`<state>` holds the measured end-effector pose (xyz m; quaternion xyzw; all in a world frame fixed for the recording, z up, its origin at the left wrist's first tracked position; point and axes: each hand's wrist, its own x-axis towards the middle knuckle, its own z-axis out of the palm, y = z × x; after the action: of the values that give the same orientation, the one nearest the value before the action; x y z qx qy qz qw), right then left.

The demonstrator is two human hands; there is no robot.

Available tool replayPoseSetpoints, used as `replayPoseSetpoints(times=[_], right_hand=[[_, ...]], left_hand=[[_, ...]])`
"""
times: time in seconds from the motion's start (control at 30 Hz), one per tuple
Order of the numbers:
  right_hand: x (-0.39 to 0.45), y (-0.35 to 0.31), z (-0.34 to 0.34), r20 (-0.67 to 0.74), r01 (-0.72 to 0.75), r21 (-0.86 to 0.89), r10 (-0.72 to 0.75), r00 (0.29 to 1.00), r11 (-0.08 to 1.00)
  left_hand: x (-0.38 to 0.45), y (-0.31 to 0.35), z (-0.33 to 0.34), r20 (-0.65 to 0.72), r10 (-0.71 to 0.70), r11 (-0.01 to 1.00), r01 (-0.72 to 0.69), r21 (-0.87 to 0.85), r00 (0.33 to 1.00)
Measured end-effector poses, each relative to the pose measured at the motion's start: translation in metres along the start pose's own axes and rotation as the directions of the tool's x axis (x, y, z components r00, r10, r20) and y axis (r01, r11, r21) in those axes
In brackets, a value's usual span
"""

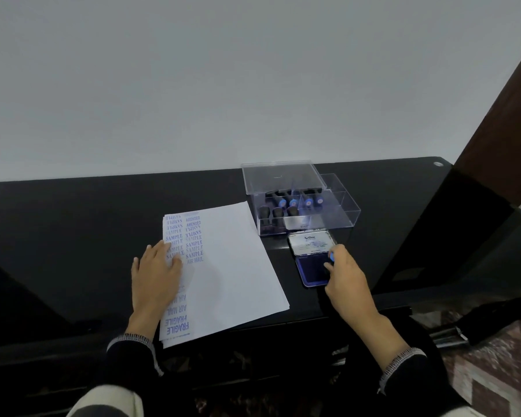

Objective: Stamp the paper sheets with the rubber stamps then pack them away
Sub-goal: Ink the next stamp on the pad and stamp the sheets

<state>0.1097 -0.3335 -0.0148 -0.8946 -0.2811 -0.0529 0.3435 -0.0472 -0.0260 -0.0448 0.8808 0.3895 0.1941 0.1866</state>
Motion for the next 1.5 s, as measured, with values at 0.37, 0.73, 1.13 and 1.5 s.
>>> replayPoseSetpoints(times=[0.37,0.73,1.13,1.5], right_hand=[[0.007,-0.099,0.027,0.096,0.025,0.368,-0.065,0.993,0.93],[0.019,-0.148,0.126,0.169,0.151,0.411,-0.238,0.956,0.899],[0.029,-0.148,0.154,0.238,0.184,0.396,-0.294,0.926,0.9],[0.028,-0.144,0.157,0.246,0.237,0.302,-0.316,0.916,0.923]], left_hand=[[-0.002,0.0,-0.016,0.086,0.026,0.963,-0.002,-0.269,0.996],[-0.01,-0.014,-0.023,0.044,0.147,0.934,-0.124,-0.334,0.988],[-0.006,-0.018,-0.017,-0.018,0.161,0.949,-0.16,-0.273,0.987],[-0.006,-0.02,-0.016,0.004,0.177,0.945,-0.168,-0.28,0.984]])
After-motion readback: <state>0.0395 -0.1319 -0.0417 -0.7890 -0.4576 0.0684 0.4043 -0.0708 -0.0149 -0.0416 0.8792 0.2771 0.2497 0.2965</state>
